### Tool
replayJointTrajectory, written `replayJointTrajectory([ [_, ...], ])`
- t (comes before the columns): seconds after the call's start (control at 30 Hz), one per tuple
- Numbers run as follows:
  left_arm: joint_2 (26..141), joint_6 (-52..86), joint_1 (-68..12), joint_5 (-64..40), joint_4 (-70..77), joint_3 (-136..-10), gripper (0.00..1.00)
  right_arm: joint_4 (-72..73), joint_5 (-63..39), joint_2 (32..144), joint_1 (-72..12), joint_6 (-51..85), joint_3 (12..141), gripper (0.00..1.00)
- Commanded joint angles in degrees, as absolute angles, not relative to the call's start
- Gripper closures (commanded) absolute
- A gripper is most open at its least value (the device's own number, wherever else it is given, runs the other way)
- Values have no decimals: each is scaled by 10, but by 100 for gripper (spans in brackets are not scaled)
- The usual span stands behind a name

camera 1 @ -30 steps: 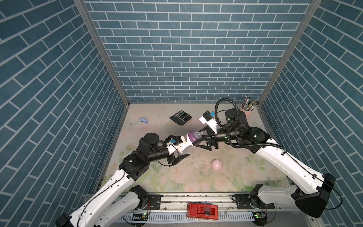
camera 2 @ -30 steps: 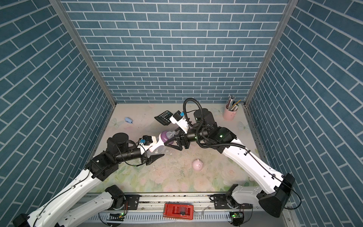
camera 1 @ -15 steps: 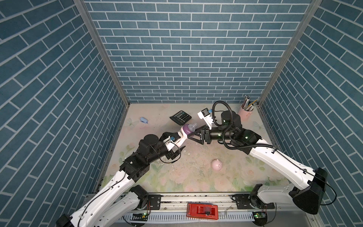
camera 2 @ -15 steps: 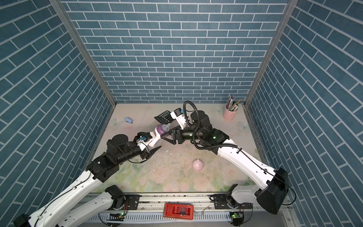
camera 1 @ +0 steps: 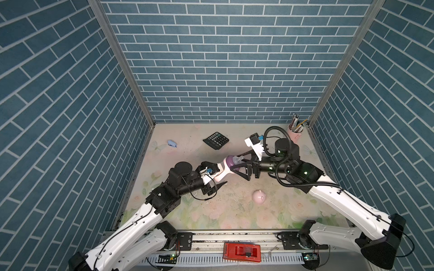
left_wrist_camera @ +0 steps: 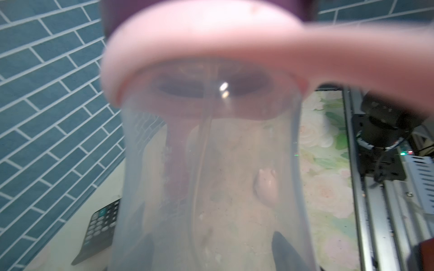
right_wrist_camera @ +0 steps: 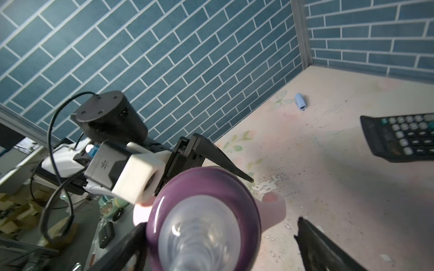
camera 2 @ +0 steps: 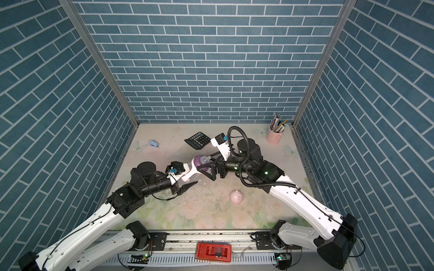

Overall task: Assemble the baby bottles
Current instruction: Screw the nipple onto the baby bottle, then place the baby bottle at the center of the board.

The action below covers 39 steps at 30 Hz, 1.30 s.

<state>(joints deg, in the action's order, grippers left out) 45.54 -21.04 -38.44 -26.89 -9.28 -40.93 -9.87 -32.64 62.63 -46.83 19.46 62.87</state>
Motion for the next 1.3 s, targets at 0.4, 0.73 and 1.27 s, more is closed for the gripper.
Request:
replayJointTrajectory([
  [0.4, 522, -23, -359, -570, 26, -461, 94, -235, -497, 612, -464, -77, 709, 1],
  [0.73, 527, 11, -359, -643, 79, -454, 94, -234, -503, 635, -465, -88, 732, 10],
  [1.27, 565, 15, -359, -664, 89, -457, 91, -88, -550, 658, -465, 17, 700, 25],
])
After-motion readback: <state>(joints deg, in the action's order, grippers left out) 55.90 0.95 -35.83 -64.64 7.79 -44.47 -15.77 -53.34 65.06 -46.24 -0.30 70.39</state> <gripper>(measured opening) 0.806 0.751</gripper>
